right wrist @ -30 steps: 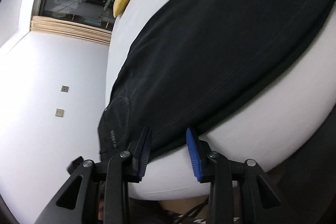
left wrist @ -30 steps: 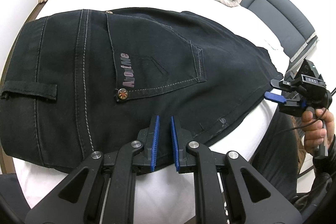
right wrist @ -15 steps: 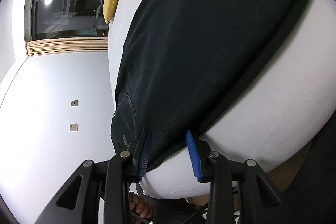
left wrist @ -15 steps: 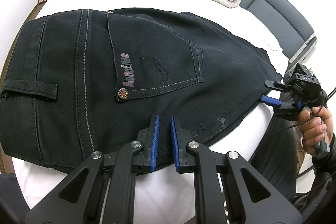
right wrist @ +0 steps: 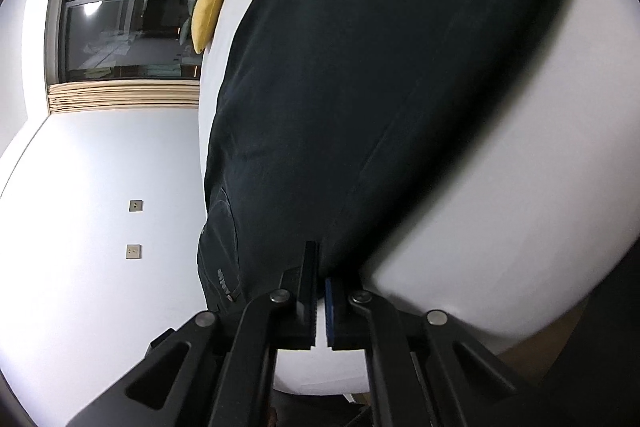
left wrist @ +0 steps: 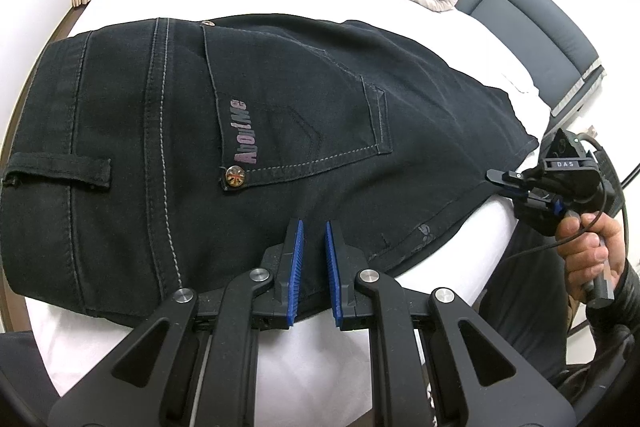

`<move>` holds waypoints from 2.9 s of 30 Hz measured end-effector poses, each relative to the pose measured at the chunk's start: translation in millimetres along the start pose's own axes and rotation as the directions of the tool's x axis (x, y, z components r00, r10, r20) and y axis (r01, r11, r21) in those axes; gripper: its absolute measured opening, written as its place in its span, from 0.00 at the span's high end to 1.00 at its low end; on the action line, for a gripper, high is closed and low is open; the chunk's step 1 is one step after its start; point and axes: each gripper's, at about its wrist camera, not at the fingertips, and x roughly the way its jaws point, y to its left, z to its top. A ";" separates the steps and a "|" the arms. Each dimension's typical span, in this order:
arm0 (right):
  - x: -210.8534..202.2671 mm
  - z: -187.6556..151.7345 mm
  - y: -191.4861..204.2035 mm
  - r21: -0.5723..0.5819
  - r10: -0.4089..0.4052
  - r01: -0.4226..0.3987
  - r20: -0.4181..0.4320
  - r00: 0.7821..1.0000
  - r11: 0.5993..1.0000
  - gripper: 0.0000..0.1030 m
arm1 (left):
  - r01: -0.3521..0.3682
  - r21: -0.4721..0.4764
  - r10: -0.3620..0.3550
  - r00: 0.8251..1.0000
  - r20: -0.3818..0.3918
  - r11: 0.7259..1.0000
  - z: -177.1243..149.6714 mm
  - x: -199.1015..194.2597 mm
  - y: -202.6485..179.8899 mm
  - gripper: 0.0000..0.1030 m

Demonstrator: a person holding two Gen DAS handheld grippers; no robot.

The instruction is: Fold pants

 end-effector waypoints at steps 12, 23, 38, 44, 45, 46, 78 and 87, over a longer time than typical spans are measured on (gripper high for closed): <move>-9.6 -3.1 -10.6 0.022 0.046 -0.046 0.002 0.999 0.999 0.99 | -0.021 -0.017 0.021 1.000 0.007 1.000 3.9 -7.4 -6.1 0.88; -83.4 26.5 62.3 -0.221 -0.055 0.085 0.138 0.989 0.971 0.69 | 0.035 0.066 -0.039 0.998 0.058 0.997 91.2 17.8 -45.2 0.88; -84.0 148.5 -35.2 -0.056 -0.006 0.021 0.266 0.964 0.998 1.00 | 0.054 -0.025 -0.054 0.998 -0.015 0.998 89.7 75.1 -17.0 0.89; -175.6 178.9 -59.9 0.130 -0.310 0.287 0.537 0.784 0.949 1.00 | -0.051 -0.021 0.051 0.999 -0.004 0.998 81.6 44.6 -15.3 0.88; -183.2 177.1 -50.9 0.160 -0.362 0.332 0.555 0.749 0.930 0.95 | -0.078 -0.010 0.078 0.997 0.003 0.997 85.4 36.7 -17.7 0.88; -186.1 171.5 -33.8 0.146 -0.357 0.336 0.570 0.740 0.930 0.95 | -0.066 -0.009 0.066 0.998 0.010 0.998 89.4 33.1 -19.6 0.88; -113.1 209.5 25.4 0.026 -0.104 0.107 0.539 0.836 0.994 0.95 | -0.020 -0.150 0.038 0.992 0.117 0.988 149.3 16.2 69.9 0.93; 89.5 26.6 95.3 -0.231 0.133 -0.146 -0.068 0.989 0.962 0.94 | -0.039 -0.216 0.065 0.991 0.115 0.976 78.2 -11.1 89.6 0.93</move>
